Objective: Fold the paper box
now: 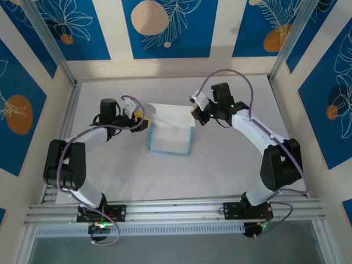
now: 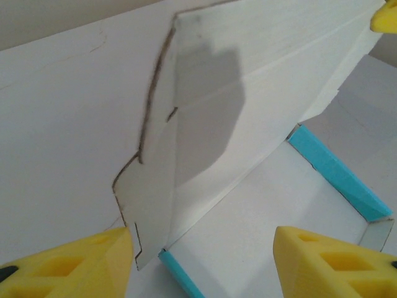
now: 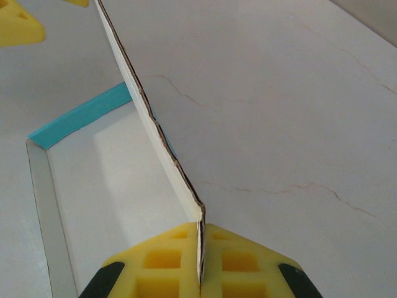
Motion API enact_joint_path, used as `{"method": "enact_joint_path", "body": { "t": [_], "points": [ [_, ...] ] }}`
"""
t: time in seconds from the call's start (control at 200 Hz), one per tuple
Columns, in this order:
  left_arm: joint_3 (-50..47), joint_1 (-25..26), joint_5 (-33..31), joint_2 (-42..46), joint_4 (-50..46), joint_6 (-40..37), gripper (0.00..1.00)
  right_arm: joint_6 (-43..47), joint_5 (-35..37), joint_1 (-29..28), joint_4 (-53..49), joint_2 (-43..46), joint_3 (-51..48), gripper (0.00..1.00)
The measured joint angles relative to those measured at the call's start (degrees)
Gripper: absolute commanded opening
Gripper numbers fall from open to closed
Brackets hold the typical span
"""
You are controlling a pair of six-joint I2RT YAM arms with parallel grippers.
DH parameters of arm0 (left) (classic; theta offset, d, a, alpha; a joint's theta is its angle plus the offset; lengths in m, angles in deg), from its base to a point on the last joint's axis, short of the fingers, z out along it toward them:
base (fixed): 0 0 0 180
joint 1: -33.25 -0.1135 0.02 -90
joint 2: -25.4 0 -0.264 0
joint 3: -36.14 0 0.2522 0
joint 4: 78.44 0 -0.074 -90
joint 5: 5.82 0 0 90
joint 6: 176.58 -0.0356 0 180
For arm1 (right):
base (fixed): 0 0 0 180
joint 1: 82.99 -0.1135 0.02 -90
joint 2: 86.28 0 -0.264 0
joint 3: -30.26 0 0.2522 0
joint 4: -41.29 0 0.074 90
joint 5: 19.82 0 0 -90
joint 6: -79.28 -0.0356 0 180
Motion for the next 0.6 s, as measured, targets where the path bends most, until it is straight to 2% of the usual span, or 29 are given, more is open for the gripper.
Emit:
{"method": "enact_joint_path", "body": {
  "t": [0.25,0.6],
  "points": [
    [4.2,0.0,0.3,-4.6,1.8,1.8,0.63,0.4,-1.7,0.0,-0.7,0.0,0.0,0.00],
    [7.0,-0.1,-5.0,-5.7,-0.9,-1.1,0.65,2.6,-4.8,0.0,-2.0,-0.1,0.0,0.00]
  ]
}}
